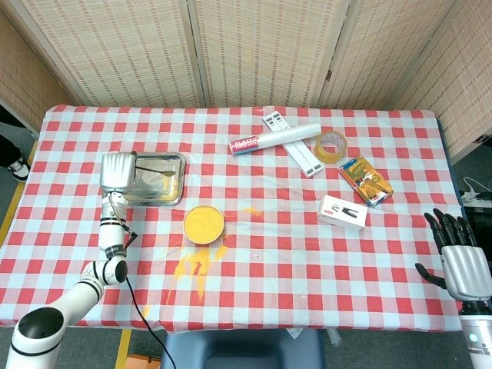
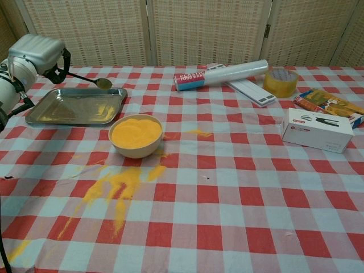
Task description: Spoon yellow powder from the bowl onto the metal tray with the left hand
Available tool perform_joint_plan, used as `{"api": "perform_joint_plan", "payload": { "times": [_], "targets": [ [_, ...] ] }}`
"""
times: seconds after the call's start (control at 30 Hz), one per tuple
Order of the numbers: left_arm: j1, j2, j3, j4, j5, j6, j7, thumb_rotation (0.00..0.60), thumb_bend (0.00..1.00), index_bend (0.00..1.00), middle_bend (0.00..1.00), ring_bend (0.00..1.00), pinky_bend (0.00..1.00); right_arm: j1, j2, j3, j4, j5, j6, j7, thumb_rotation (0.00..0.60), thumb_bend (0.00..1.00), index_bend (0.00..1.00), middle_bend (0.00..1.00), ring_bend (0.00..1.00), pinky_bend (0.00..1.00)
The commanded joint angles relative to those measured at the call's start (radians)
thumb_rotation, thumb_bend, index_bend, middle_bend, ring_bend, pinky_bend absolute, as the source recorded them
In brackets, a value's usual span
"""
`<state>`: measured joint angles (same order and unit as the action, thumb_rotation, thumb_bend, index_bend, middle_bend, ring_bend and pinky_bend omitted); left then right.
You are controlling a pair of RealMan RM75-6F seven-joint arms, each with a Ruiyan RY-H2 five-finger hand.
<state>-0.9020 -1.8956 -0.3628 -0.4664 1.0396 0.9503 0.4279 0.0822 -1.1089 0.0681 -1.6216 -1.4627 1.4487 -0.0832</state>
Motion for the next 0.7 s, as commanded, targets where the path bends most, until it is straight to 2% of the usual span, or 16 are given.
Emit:
{"api": "perform_joint_plan", "payload": {
  "times": [0.03,0.2,0.4,0.43,0.47,0.53,0.6,0.7],
  "targets": [
    [-0.020,-0.068,0.020,0.130,0.019,-0.075,-0.074,0.600,0.68,0.93,1.00,1.00,1.00,0.000,-0.001,-0.001,0.000,-0.002,0.001,-0.002,0.600,0.12,0.00,0.00,0.00,0.00],
    [-0.024,-0.101,0.028,0.223,0.036,-0.123,-0.125,0.600,0.64,0.88,1.00,1.00,1.00,-0.003,-0.002,-0.002,-0.003,-0.004,0.007,-0.007,0.600,0.12,0.00,0.00,0.00,0.00],
    [-0.025,-0.117,0.030,0.259,0.045,-0.156,-0.157,0.600,0.59,0.65,1.00,1.00,1.00,-0.004,-0.004,-0.004,-0.004,-0.009,0.010,-0.012,0.600,0.12,0.00,0.00,0.00,0.00],
    [-0.025,-0.118,0.029,0.262,0.045,-0.159,-0.158,0.600,0.58,0.54,1.00,1.00,1.00,-0.004,-0.004,-0.004,-0.005,-0.010,0.011,-0.012,0.600,0.12,0.00,0.00,0.00,0.00],
    [-0.026,-0.121,0.028,0.268,0.044,-0.169,-0.158,0.600,0.57,0.48,1.00,1.00,1.00,-0.005,-0.004,-0.004,-0.005,-0.011,0.012,-0.013,0.600,0.12,0.00,0.00,0.00,0.00],
    [-0.031,-0.125,0.015,0.281,0.032,-0.197,-0.146,0.600,0.55,0.28,1.00,1.00,1.00,-0.007,-0.003,-0.004,-0.006,-0.012,0.017,-0.013,0.600,0.12,0.00,0.00,0.00,0.00],
    [-0.036,-0.126,0.004,0.283,0.024,-0.203,-0.139,0.600,0.54,0.19,1.00,1.00,1.00,-0.007,-0.003,-0.006,-0.006,-0.015,0.017,-0.011,0.600,0.12,0.00,0.00,0.00,0.00],
    [-0.036,-0.121,-0.002,0.276,0.024,-0.197,-0.140,0.600,0.53,0.12,1.00,1.00,1.00,-0.009,-0.002,-0.008,-0.008,-0.020,0.021,-0.010,0.600,0.12,0.00,0.00,0.00,0.00]
  ]
}}
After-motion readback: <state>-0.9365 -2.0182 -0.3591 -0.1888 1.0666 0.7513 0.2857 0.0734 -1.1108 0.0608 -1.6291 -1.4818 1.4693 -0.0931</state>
